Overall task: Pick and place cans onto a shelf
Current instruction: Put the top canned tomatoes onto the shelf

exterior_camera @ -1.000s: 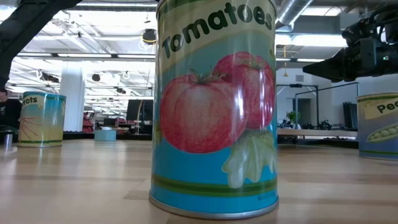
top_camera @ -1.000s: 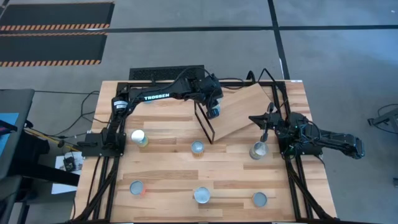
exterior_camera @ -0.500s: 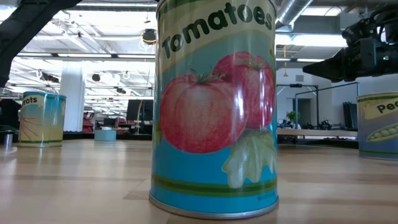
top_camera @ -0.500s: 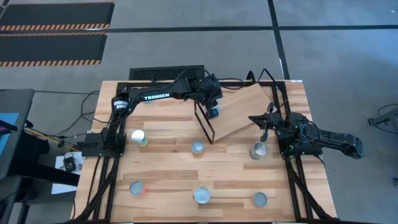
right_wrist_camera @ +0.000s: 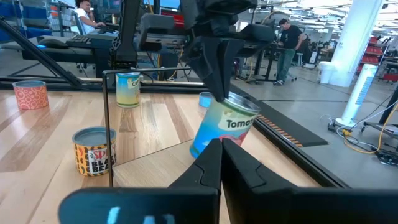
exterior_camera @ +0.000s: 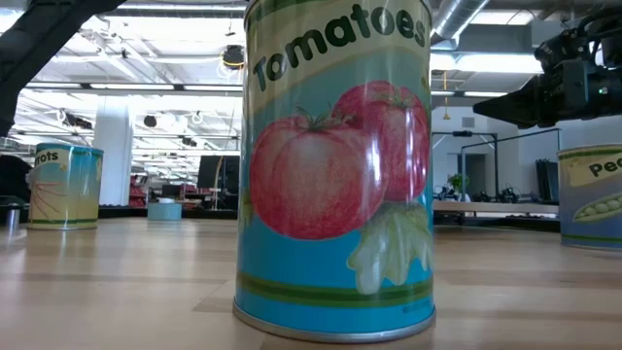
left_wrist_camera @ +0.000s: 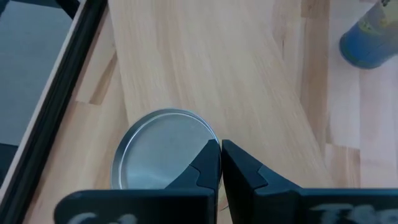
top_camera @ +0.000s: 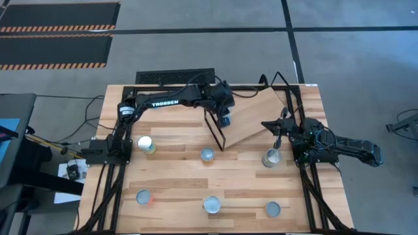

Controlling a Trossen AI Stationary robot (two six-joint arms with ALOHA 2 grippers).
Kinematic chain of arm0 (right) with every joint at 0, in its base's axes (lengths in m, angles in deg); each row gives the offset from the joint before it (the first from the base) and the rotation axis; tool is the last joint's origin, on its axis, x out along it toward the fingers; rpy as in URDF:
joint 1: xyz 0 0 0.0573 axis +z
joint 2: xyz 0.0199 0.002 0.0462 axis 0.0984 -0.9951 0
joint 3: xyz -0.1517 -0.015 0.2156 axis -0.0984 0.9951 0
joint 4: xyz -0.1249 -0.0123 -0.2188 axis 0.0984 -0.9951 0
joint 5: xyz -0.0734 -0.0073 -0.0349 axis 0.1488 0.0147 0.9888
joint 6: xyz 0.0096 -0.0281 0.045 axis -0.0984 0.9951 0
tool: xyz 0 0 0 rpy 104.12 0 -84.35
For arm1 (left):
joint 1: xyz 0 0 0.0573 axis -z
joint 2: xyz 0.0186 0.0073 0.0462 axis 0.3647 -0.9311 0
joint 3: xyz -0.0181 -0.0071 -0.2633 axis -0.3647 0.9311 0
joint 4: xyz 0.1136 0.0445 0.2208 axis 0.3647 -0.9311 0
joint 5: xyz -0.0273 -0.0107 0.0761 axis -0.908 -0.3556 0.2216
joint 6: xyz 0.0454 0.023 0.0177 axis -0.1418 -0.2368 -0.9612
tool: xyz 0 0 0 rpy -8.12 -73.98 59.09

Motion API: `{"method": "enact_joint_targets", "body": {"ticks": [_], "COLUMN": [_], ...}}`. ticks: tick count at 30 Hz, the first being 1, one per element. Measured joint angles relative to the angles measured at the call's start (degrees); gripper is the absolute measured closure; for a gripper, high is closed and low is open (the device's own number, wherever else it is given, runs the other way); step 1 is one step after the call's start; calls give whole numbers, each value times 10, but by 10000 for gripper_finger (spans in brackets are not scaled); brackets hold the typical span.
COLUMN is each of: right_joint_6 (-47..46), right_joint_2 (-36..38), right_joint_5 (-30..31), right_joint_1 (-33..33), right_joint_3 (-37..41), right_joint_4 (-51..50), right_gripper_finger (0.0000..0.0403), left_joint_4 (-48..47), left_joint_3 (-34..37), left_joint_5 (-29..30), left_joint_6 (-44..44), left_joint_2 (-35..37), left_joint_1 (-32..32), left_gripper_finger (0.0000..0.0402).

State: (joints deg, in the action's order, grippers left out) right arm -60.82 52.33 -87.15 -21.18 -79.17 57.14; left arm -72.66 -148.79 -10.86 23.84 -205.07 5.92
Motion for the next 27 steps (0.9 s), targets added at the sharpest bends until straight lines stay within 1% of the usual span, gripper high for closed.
{"method": "enact_joint_targets", "body": {"ticks": [9,27], "right_joint_6": [0,0], "right_joint_2": [0,0], "right_joint_5": [0,0], "right_joint_1": [0,0], "right_joint_3": [0,0], "right_joint_4": [0,0], "right_gripper_finger": [375,374], "left_joint_4": [-5,-17], "left_joint_3": [0,0], "left_joint_5": [-1,-6], "left_joint_6": [4,9], "left_joint_2": [0,0], "left_joint_1": [2,2], "left_gripper_finger": [389,385]}}
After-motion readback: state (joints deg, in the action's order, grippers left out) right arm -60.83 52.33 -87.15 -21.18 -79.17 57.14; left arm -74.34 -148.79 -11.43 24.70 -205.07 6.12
